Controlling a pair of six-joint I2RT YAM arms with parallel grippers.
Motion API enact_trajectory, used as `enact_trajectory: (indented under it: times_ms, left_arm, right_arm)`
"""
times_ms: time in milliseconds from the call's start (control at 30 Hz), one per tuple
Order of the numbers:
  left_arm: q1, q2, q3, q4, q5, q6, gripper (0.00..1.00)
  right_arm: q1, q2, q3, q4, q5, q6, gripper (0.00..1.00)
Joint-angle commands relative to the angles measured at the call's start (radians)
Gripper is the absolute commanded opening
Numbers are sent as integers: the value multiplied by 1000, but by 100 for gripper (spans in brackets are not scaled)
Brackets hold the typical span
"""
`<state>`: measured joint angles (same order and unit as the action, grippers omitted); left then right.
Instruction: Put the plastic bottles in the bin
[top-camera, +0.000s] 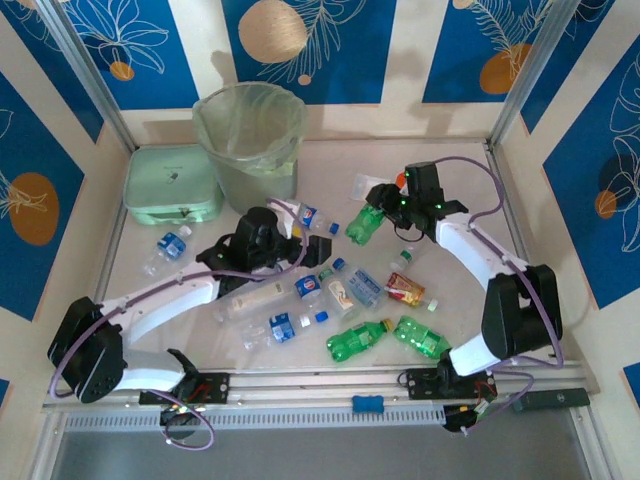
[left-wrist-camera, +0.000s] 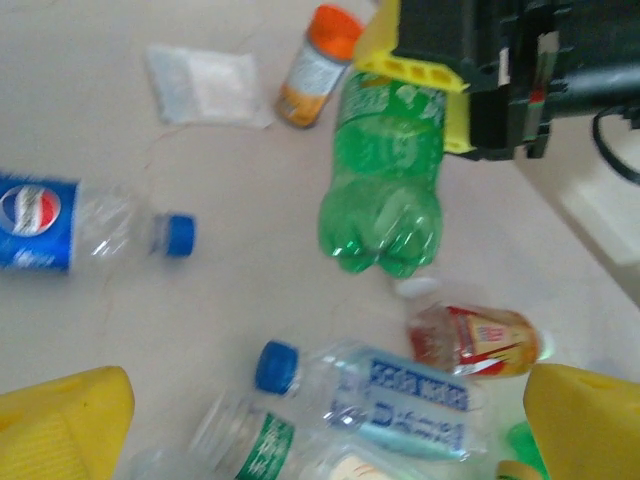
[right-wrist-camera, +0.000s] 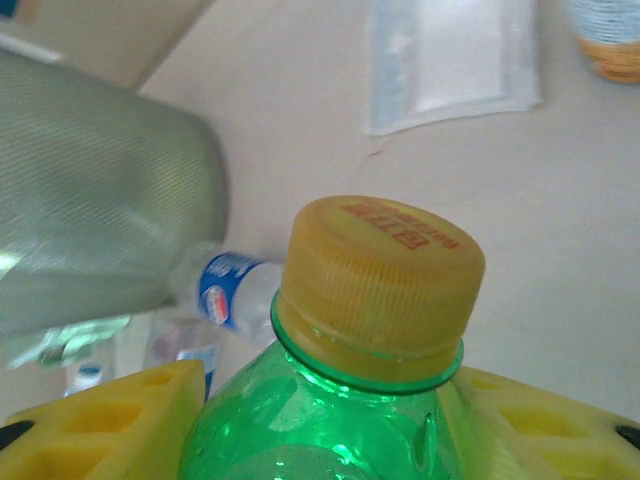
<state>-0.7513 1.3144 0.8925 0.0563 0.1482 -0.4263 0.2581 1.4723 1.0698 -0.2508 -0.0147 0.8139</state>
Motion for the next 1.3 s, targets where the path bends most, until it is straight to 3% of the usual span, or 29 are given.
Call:
enact_trajectory:
  times_ms: [0, 367, 600, 700, 967, 1267]
  left_arm:
    - [-7, 50, 73, -18, 128, 79, 100]
    - [-7, 244, 217, -4, 344, 18, 100]
    - [-11, 260, 211, 16, 368, -16, 96]
    - [-14, 262, 200, 20, 363, -24, 88]
    - [-13, 258, 180, 48, 334, -34, 52]
    - [-13, 208, 140, 67, 248, -43, 49]
  right_arm:
    - [15, -53, 25, -74, -147, -125, 47]
    - [77, -131, 27, -63, -256, -160, 47]
    - [103, -128, 25, -41, -240, -153, 47]
    - [108, -128, 27, -38, -238, -148, 47]
    - [121, -134, 22, -28, -242, -127, 47]
    - [122, -151, 33, -26, -237, -102, 58]
